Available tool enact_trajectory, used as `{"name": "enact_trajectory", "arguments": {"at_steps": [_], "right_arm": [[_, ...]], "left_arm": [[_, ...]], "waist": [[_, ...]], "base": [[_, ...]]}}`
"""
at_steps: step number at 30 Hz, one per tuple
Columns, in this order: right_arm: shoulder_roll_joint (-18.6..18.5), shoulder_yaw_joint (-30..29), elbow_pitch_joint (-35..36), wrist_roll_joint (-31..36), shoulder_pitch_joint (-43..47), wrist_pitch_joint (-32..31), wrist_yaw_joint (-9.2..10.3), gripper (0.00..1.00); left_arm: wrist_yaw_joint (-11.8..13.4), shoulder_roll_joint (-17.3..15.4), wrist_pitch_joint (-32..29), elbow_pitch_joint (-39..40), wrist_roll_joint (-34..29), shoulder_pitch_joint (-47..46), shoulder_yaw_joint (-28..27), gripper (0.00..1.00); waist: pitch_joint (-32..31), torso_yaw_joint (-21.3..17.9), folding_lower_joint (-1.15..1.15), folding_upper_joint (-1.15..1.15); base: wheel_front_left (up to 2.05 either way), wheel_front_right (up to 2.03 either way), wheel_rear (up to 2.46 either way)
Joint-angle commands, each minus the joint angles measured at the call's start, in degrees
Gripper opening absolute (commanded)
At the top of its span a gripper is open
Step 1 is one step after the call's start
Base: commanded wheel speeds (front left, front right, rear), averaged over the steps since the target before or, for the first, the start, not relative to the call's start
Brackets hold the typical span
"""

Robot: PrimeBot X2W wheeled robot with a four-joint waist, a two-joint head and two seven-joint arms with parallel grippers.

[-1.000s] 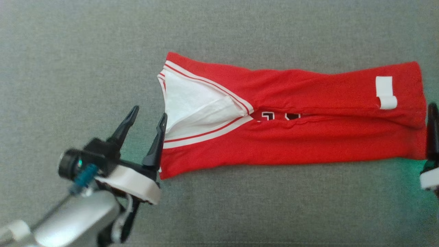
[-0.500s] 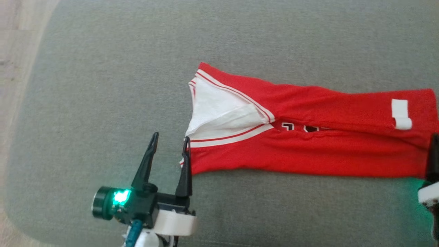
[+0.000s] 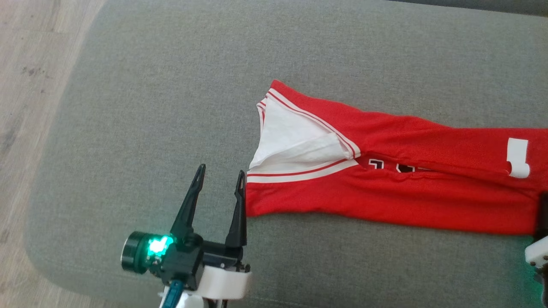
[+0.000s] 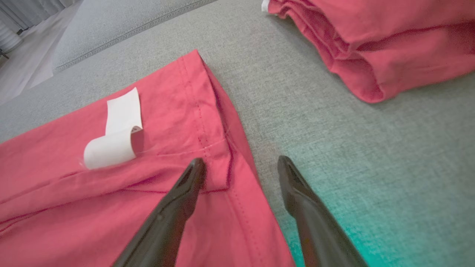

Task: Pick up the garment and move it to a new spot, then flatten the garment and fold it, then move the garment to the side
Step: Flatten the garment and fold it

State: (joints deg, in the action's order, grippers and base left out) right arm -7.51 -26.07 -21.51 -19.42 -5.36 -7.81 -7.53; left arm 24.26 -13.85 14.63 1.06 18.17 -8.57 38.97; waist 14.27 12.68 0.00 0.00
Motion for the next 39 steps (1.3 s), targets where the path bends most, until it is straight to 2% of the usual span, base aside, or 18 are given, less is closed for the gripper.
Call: {"name": "enact_trajectory", "arguments": {"at_steps": [1,2,5,10,17,22,25,30,37,39], "right_arm": [[-0.08,1.48,0.70,0.39,-0.06,-0.77,0.04,0.89],[0.17,1.92,0.56,0.18,-0.04,-1.12,0.04,0.60],[0.36,2.81,0.17,-0.28,-0.01,-1.48,0.04,0.00],[-1.10,3.77,-0.06,-1.14,-0.94,0.28,0.04,0.00],[-5.22,3.53,-0.59,-2.54,-2.07,2.28,0.04,0.00],[-9.79,0.75,0.60,-3.82,-1.41,1.59,0.04,0.00],[-10.71,-0.97,2.97,-5.65,-1.63,0.68,0.04,0.00],[-9.48,1.06,10.14,-7.50,-2.17,-0.53,0.04,0.00],[-3.60,12.23,25.56,-7.33,-3.30,-3.49,0.04,0.00],[-1.82,17.87,28.55,-6.47,-4.05,-4.93,0.04,0.00]], "left_arm": [[-0.51,0.18,0.37,1.49,-0.72,0.38,-2.71,1.00],[-0.87,0.41,0.37,1.41,-0.98,0.63,-3.13,1.00],[-1.95,1.13,0.37,1.21,-1.74,1.20,-4.23,1.00],[-3.44,1.93,0.37,1.03,-3.09,1.98,-5.87,1.00],[-4.97,2.89,0.37,0.82,-4.60,3.21,-7.64,1.00],[-5.92,3.47,0.37,0.82,-5.32,3.85,-8.79,1.00],[-6.53,3.75,0.37,0.70,-5.73,4.12,-9.38,1.00],[-7.52,4.23,0.37,0.33,-6.30,3.79,-9.79,1.00],[-8.82,4.99,0.37,-0.37,-6.99,3.74,-10.30,1.00],[-9.37,5.46,0.37,-0.84,-7.26,3.59,-10.28,1.00]], "waist": [[-0.27,-0.11,0.00,0.00],[-0.41,-0.18,0.00,0.00],[-0.78,-0.38,0.00,0.00],[-1.25,-0.85,0.00,0.00],[-2.25,-2.17,0.00,0.00],[-2.46,-3.60,0.00,0.00],[-2.64,-4.29,0.00,0.00],[-2.92,-4.84,0.00,0.00],[-3.75,-4.67,0.00,0.00],[-4.17,-3.47,0.00,0.00]], "base": [[0.00,0.00,0.00],[0.00,0.00,0.00],[0.00,0.00,0.00],[0.00,0.00,0.00],[0.00,0.00,0.00],[0.00,0.00,0.00],[0.00,0.00,0.00],[0.00,0.00,0.00],[0.00,0.00,0.00],[0.00,0.00,0.00]]}}
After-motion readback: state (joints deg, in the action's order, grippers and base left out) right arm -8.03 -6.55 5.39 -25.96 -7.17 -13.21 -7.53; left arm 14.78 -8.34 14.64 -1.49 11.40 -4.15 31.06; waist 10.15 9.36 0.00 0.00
